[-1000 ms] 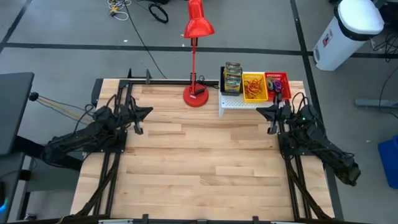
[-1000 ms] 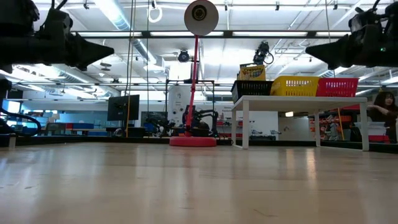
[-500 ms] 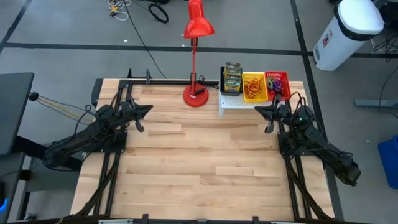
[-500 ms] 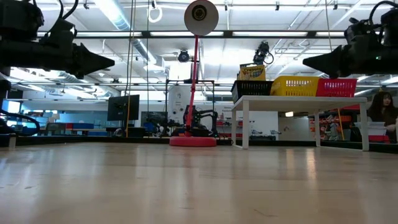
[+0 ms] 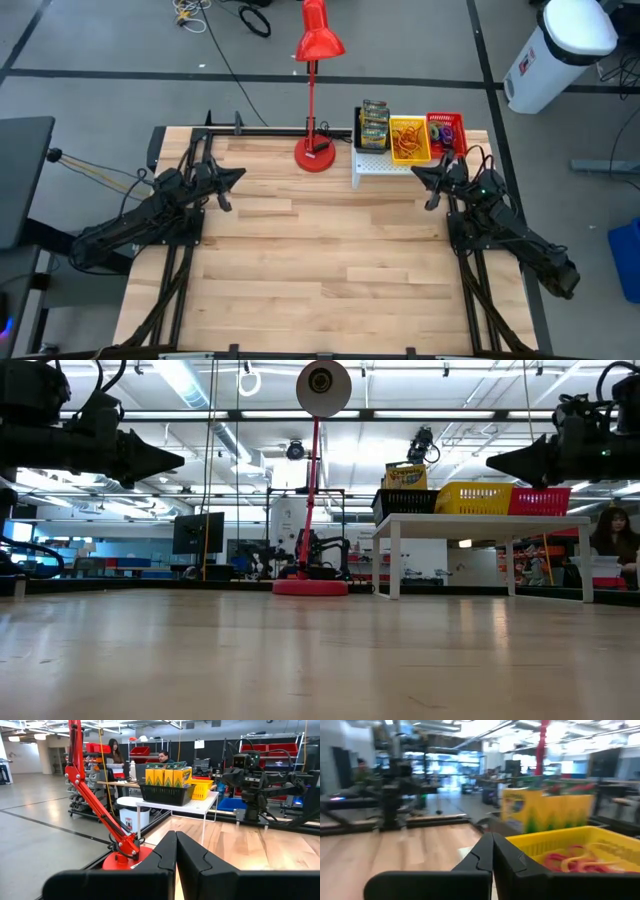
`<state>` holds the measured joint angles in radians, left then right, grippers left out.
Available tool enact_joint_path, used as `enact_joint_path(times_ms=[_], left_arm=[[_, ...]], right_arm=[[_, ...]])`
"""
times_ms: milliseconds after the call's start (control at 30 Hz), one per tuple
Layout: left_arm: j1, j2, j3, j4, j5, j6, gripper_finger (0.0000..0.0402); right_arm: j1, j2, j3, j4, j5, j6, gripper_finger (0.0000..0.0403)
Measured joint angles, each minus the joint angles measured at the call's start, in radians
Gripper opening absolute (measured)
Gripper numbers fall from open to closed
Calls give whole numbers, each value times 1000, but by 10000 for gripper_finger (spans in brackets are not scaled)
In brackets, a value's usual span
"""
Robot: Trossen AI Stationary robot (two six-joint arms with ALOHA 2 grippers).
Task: Pick & Place Office Desk Supplies
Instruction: Return to home position
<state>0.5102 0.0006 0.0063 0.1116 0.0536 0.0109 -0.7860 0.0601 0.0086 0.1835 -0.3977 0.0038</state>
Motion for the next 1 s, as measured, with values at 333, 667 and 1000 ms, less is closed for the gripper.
enact_joint_path(times_ms=[333,667,1000], left_arm=[[0,0,0,0,-1,0,9],[0,0,0,4,-1,0,9],[0,0,0,4,-1,0,9]], right_arm=[[1,-58,0,-79,124,70,2],[169,-48,0,-101,702,-39,1],[293,-49,0,-100,726,-67,1]])
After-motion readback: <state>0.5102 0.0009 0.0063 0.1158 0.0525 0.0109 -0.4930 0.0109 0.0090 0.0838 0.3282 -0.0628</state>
